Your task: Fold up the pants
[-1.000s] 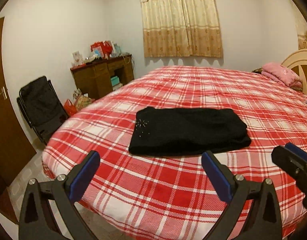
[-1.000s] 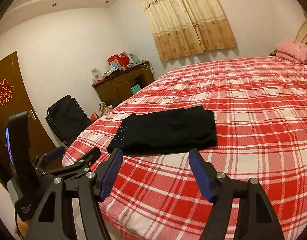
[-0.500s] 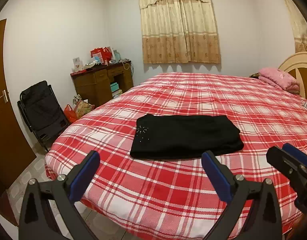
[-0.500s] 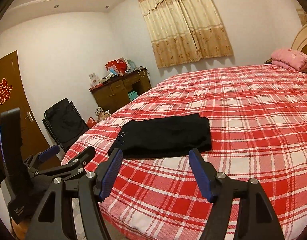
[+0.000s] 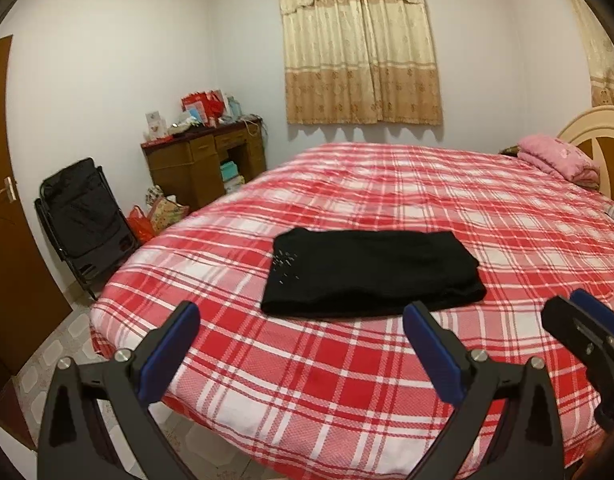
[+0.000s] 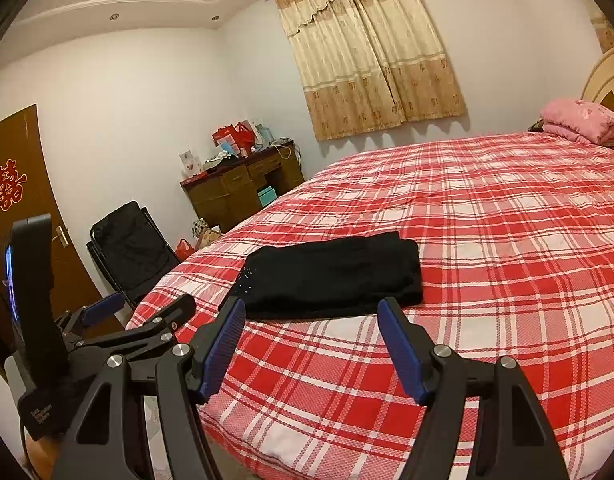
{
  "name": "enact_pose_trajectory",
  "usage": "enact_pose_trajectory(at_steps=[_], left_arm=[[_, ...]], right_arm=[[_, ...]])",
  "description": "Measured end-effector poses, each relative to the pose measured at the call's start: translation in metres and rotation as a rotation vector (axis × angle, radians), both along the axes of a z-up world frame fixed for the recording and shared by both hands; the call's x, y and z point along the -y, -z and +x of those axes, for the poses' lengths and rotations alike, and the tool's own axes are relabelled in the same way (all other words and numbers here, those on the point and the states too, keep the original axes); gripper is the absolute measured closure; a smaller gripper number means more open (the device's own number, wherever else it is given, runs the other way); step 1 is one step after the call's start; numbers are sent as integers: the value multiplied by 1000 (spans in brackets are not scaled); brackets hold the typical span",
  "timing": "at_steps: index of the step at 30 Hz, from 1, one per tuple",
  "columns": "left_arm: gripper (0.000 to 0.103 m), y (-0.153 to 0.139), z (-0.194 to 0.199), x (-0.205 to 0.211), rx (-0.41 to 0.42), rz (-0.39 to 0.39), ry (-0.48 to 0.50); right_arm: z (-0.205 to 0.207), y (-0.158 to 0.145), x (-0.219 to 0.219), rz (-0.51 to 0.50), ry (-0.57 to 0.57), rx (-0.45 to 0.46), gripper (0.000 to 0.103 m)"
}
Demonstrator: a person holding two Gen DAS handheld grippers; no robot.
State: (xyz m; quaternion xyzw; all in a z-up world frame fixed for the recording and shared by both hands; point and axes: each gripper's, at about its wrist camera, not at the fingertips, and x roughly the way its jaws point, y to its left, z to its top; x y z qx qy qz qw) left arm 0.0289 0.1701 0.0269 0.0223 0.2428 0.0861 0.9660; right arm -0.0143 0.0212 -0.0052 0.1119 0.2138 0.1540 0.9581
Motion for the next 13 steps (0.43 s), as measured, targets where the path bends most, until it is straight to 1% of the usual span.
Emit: enact_pose_trajectory(at_steps=[2, 3, 6, 13], left_arm=[[0, -3, -2, 0, 17, 14, -22], [0, -4, -3, -1, 19, 11, -8], [0, -5, -3, -2, 17, -11, 6], [0, -4, -1, 1, -3, -7, 6]], right_arm=[[-1, -1, -1, -7, 3, 4, 32], [-2, -1, -1, -9, 2, 5, 32], [-2, -1, 0, -5, 1, 3, 32], [-5, -2, 1, -3, 6, 5, 32]])
